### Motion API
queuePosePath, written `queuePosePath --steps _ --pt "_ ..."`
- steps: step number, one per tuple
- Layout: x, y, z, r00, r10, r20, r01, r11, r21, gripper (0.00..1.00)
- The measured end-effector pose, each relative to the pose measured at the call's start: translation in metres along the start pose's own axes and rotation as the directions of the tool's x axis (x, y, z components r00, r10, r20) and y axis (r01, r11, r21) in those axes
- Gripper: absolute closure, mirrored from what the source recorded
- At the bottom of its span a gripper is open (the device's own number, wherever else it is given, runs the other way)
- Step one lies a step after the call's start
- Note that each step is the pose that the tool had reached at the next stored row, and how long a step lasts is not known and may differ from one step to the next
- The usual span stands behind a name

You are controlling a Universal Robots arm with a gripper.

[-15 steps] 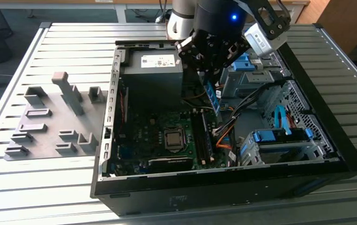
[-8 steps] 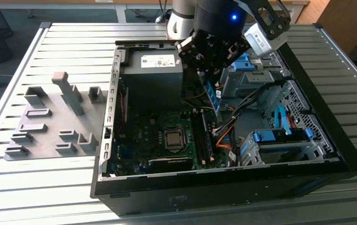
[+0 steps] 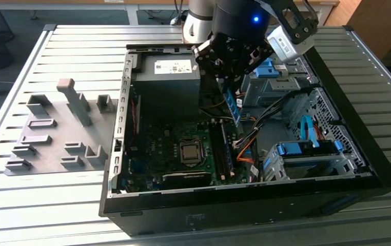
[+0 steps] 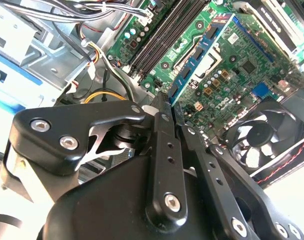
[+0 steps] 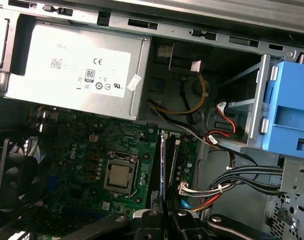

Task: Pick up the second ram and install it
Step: 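Insert the second ram into the second slot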

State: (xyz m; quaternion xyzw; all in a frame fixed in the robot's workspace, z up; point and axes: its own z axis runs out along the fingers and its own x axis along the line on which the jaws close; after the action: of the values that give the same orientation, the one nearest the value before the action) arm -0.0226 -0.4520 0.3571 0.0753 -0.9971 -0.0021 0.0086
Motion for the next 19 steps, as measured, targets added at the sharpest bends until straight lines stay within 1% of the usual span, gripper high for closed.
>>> queuePosePath --steps 2,7,8,10,11,15,17,19 --pt "0.0 0.0 0.0001 0.9997 0.024 0.0 -0.024 0.9997 -0.0002 0.86" --pt "0.0 0.0 0.0001 0.9996 0.027 0.0001 -0.027 0.9996 -0.0004 0.86" --pt "0.0 0.0 0.0003 0.9994 0.033 0.0002 -0.033 0.9994 -0.0006 0.86" --pt "0.0 0.0 0.0008 0.998 0.064 0.0003 -0.064 0.998 -0.001 0.86" --pt "0.0 0.0 0.0008 0.9974 0.071 0.0002 -0.071 0.9974 -0.001 0.86" --pt "0.0001 0.0 0.001 0.997 0.077 0.0003 -0.077 0.997 -0.0013 0.86" --pt "0.0001 0.0 0.0014 0.9944 0.106 0.0004 -0.106 0.9944 -0.0017 0.86" --pt "0.0001 0.0 0.0014 0.9937 0.112 0.0004 -0.112 0.9937 -0.0017 0.86"
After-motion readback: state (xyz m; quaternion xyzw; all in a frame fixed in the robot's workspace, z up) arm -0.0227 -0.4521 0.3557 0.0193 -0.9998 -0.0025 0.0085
